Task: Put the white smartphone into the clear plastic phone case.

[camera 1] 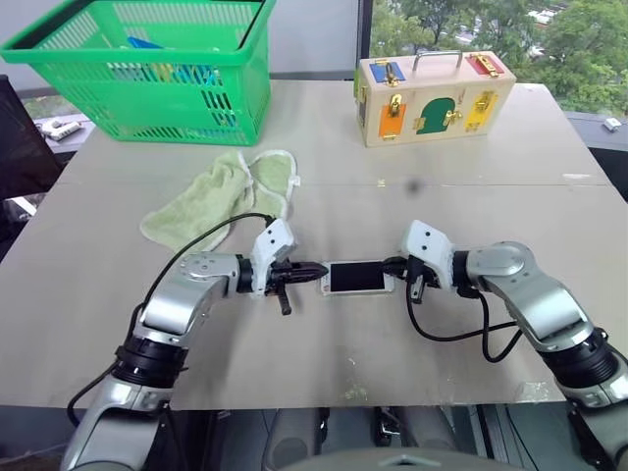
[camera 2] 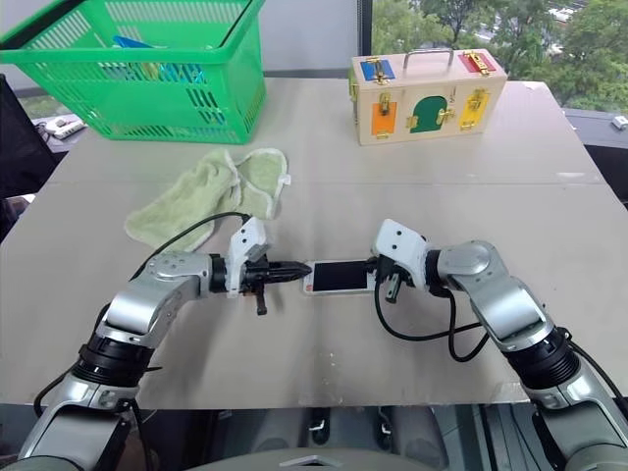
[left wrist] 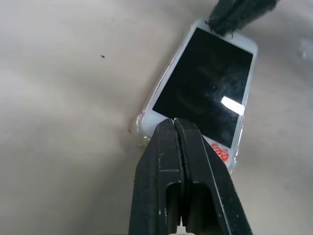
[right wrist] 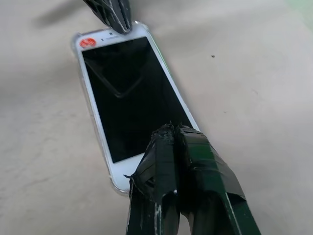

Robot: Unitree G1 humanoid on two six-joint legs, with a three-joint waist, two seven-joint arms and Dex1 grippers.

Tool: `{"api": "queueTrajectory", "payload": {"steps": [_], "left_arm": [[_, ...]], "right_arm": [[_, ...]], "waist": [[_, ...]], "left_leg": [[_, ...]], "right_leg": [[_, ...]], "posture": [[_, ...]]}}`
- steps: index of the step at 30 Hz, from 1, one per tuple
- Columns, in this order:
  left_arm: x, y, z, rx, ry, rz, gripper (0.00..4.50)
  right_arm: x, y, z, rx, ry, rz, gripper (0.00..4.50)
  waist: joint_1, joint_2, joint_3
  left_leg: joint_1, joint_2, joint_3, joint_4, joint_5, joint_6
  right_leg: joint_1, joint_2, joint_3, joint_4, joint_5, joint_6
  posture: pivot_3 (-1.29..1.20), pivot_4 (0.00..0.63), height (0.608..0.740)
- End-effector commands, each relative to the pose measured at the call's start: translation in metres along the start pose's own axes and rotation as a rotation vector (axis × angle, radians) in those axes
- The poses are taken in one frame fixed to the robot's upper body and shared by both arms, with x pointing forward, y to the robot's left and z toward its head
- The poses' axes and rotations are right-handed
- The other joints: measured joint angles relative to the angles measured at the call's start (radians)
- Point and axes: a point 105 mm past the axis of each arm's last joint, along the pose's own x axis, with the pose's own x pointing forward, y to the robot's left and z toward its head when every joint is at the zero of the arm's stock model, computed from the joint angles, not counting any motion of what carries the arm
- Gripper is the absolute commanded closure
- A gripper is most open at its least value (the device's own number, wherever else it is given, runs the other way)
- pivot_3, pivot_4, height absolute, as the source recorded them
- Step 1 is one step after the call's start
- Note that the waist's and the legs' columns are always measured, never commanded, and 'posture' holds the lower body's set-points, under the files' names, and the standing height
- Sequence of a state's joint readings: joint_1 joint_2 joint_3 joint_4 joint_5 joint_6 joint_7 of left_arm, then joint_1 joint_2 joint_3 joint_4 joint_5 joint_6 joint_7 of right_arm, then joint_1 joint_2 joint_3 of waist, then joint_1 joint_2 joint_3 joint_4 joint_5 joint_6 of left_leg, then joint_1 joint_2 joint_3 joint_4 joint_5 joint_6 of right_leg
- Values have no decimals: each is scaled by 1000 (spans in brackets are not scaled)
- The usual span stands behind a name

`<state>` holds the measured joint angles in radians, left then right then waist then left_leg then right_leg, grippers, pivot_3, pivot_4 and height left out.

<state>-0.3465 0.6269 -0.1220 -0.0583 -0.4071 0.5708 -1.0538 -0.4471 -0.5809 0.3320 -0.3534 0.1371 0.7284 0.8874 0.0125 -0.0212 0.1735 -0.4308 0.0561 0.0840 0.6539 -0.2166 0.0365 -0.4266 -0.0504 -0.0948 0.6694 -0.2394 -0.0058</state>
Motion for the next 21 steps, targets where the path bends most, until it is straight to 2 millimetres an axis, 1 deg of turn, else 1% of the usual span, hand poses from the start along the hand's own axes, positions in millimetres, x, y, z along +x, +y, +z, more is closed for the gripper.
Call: {"api": "queueTrajectory", "payload": {"steps": [1,3,5,7,10,12,15,21], "left_arm": [[-8,-9,26,28,-97,-43,4500],[-11,-8,29,21,-113,-29,4500],[-16,-3,28,13,-109,7,4500],[-25,2,22,12,-82,43,4500],[-31,2,11,21,-33,54,4500],[-31,1,2,28,-1,51,4500],[-28,-1,-4,42,24,48,4500],[-17,-5,-8,66,46,34,4500]], "right_arm": [[-15,-6,14,-22,-45,-38,4378],[-20,-8,12,-19,-34,-56,4378],[-25,-10,11,-18,-18,-70,4378],[-30,-11,7,-19,5,-80,4378],[-33,-8,0,-26,49,-73,4378],[-31,-6,-7,-31,83,-63,4378],[-28,-4,-13,-41,112,-48,4378],[-13,4,-8,-46,92,18,4378]], "waist": [[0,0,0],[1,0,0],[1,0,0],[0,0,0],[-2,0,0],[-1,0,0],[2,0,0],[1,0,0]], "left_leg": [[0,0,0,0,0,0],[-1,0,0,0,0,0],[0,0,0,0,0,0],[0,0,0,0,0,0],[0,0,0,0,0,0],[0,0,0,0,0,0],[0,0,0,0,0,0],[0,0,0,0,0,0]], "right_leg": [[0,0,0,0,0,0],[0,0,0,0,0,0],[0,0,0,0,0,0],[0,0,0,0,0,0],[0,0,0,0,0,0],[-1,0,0,0,0,0],[-1,0,0,0,0,0],[-1,0,0,0,0,0]], "posture": [[0,150,740],[0,150,740],[0,150,740],[0,150,740],[0,150,740],[0,150,740],[0,150,740],[0,150,740]]}}
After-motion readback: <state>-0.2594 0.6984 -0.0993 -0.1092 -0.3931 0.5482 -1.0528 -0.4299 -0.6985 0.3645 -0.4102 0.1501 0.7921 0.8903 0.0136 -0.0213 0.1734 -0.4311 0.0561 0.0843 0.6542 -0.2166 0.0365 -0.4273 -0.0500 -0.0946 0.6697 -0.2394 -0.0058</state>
